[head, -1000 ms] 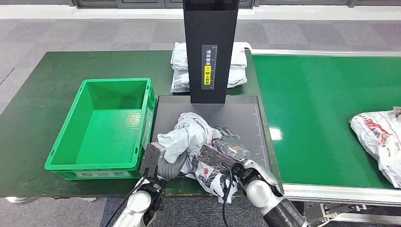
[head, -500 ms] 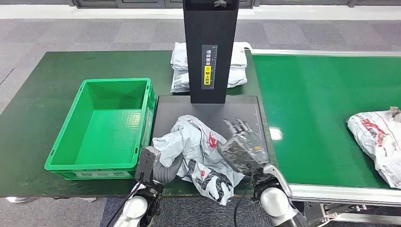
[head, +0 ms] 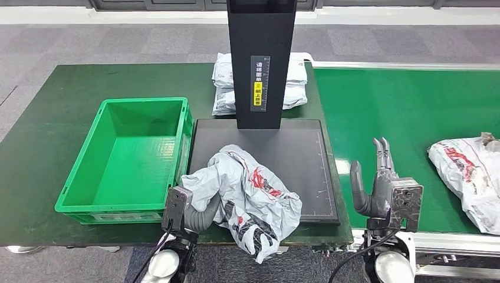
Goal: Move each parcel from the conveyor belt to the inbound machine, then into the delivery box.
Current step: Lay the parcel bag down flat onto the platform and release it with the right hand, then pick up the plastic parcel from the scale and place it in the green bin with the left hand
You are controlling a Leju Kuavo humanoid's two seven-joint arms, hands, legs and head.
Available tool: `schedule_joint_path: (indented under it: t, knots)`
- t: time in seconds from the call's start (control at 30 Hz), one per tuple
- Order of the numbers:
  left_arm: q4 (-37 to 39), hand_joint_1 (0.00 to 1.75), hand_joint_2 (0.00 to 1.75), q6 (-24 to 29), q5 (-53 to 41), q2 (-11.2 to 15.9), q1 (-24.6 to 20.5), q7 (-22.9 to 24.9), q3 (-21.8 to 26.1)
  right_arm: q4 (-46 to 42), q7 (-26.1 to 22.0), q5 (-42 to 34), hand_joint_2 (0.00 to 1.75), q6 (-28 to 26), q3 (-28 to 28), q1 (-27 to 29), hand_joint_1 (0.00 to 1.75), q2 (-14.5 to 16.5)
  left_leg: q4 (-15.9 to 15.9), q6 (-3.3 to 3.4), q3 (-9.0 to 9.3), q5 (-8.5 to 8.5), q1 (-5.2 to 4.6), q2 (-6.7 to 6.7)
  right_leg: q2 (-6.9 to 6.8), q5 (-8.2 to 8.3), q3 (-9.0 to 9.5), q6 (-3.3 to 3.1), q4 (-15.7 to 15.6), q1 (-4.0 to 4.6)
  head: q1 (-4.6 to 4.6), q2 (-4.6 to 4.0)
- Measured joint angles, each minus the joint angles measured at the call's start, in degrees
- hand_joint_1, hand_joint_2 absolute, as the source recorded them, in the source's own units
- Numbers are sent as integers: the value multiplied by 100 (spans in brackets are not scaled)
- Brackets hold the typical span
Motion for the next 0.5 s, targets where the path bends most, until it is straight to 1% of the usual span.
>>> schedule_joint_path:
  t: [0.27, 0.33, 0.4, 0.5]
  knots:
    - [-165, 175, 175, 20, -143, 15, -54, 8, 44, -50, 0, 32, 0, -83, -4, 208, 0, -2, 0, 0, -1, 1, 1, 1, 3, 0, 1, -1, 0, 0, 2, 0]
    - [-230, 175, 175, 74, -233, 27, -56, -76, 44, -51, 0, 32, 87, -85, -5, 230, 0, -1, 0, 0, -1, 1, 1, 1, 3, 0, 0, -1, 0, 0, 2, 0]
    - [-456, 175, 175, 183, -434, 67, -85, -206, 46, -63, -1, 36, 175, -92, -7, 267, 0, 1, 1, 0, -1, 1, 1, 1, 3, 0, -1, -1, 0, 0, 1, 0]
    - [-1079, 175, 175, 304, -785, 190, -329, -210, 89, -104, -2, 53, 175, -98, -55, 360, 0, 16, 1, -2, -3, 3, 2, -2, 0, 0, -2, -1, 0, 1, 0, 0]
